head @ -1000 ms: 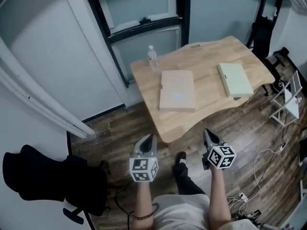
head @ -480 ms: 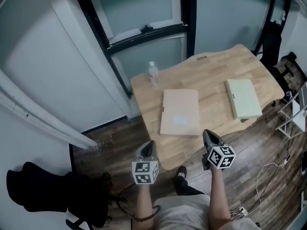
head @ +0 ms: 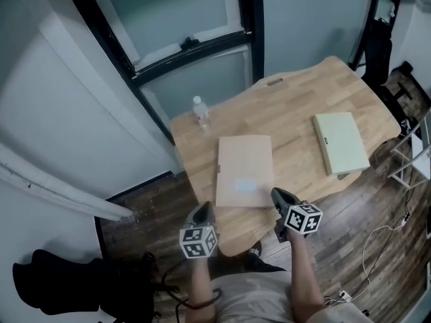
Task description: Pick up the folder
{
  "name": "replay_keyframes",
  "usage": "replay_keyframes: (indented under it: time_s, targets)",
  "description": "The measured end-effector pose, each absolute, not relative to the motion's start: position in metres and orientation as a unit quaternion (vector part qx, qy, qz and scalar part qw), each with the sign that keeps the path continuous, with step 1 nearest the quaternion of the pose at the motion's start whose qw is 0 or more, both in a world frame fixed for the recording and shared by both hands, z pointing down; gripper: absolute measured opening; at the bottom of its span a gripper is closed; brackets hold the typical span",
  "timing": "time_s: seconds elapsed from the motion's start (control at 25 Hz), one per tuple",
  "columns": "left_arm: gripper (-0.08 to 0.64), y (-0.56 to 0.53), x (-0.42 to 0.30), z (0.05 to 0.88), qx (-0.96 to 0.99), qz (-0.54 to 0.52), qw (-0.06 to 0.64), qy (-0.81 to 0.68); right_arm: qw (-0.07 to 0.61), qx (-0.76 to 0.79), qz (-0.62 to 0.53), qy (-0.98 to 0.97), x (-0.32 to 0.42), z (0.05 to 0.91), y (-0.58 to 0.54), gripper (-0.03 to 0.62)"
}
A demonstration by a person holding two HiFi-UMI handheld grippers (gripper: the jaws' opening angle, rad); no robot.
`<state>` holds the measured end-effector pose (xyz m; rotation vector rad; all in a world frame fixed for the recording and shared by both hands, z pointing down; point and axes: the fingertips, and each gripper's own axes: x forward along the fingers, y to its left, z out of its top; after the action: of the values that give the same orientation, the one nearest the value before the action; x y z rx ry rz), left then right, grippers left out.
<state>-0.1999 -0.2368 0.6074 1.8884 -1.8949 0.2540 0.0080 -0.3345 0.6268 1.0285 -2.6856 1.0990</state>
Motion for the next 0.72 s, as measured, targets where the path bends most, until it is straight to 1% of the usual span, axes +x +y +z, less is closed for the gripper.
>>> replay_keyframes:
  time_s: [0.08,0.12,0.36,0.6,0.64,0.68,0.72]
  targets:
    - [0.006,-0.243,-0.199,0.618,0.688,0.105,0.232,-0.68,0.006,0.351,0.39,-0.851,0.012,0.635,-0.346,0.0]
    - [0.006,-0.247,-0.199,0.623,0.688,0.11,0.236,-0.677,0.006,0.361,0.392,-0.846,0.013,0.637,-0.352,0.001]
    - [0.006,-0.273,-0.209,0.653,0.698,0.147,0.256,-0.652,0.056,0.398,0.363,-0.841,0.008,0.652,-0.371,0.002]
    - [0.006,-0.303,-0.231,0.669,0.703,0.142,0.284,-0.637,0.106,0.422,0.337,-0.835,-0.001,0.668,-0.378,0.002]
    - [0.027,-0.307,-0.23,0.674,0.707,0.142,0.29,-0.63,0.109,0.427,0.336,-0.832,-0.001,0.671,-0.38,0.003]
    - [0.085,-0.31,-0.23,0.679,0.71,0.142,0.297,-0.622,0.111,0.431,0.337,-0.83,-0.001,0.674,-0.381,0.011]
    - [0.099,-0.312,-0.23,0.685,0.714,0.142,0.305,-0.615,0.113,0.435,0.337,-0.827,-0.001,0.677,-0.383,0.027]
